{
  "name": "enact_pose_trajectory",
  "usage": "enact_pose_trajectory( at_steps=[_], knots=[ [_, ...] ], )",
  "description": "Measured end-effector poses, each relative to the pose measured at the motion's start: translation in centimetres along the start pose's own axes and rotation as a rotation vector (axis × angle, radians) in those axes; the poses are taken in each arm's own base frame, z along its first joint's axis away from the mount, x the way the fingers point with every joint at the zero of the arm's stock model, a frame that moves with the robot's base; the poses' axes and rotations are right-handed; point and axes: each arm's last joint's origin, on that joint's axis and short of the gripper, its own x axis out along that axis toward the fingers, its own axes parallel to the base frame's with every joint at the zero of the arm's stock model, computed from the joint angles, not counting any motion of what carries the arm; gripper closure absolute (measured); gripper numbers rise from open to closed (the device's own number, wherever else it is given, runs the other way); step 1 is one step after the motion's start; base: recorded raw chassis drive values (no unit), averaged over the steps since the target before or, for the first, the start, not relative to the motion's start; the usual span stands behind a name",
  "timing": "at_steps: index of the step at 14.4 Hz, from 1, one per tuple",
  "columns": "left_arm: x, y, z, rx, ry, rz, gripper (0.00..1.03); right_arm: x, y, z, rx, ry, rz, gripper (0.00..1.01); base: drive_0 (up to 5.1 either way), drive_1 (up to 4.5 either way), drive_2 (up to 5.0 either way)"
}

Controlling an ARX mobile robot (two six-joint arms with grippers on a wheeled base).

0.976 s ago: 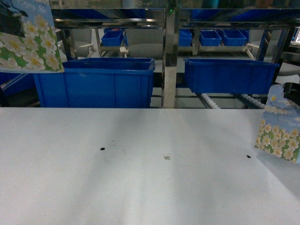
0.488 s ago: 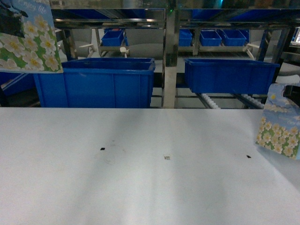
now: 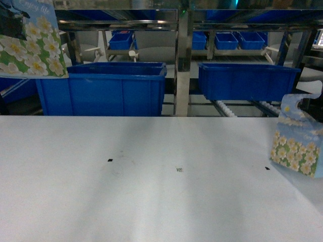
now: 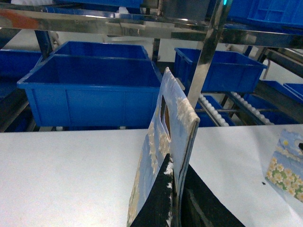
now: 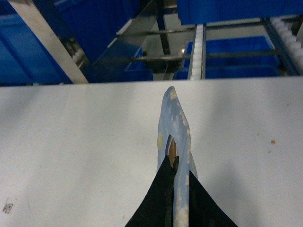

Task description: Move flower gift bag to table near conveyor

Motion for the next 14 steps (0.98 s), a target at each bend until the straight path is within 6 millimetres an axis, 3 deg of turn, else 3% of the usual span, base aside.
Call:
enact_pose_trajectory(
  at_steps=[2, 3, 8, 10, 11, 14],
  knots=[
    [0.0, 0.0, 0.0, 0.000, 0.000, 0.000, 1.01, -0.2, 0.3, -1.0, 0.004, 0.031, -0.001, 0.99, 0.0, 0.00, 0.0],
    [0.0, 0.0, 0.0, 0.000, -0.001, -0.001, 1.01, -0.4, 0.6, -1.4, 0.008, 0.059, -0.001, 0.90, 0.0, 0.00, 0.0],
    [0.0, 0.0, 0.0, 0.000, 0.000, 0.000, 1.01, -0.6, 1.1, -1.8, 0.024, 0.082, 0.015, 0.28, 0.0, 0.00, 0.0],
    [0.0, 0.0, 0.0, 0.000, 0.000, 0.000, 1.01, -2.7, 3.8, 0.0, 0.057, 0.068, 0.105, 0.04, 0.0, 0.00, 0.0],
    [0.0, 0.0, 0.0, 0.000, 0.000, 0.000, 1.01, -3.3, 4.7, 1.0, 0.073, 0.054, 0.133, 0.01, 0.0, 0.00, 0.0],
    [0.0, 0.0, 0.0, 0.000, -0.001, -0.001, 1.01, -4.8, 6.3, 3.4, 0.072, -0.008, 0.198, 0.04, 0.0, 0.00, 0.0]
  ],
)
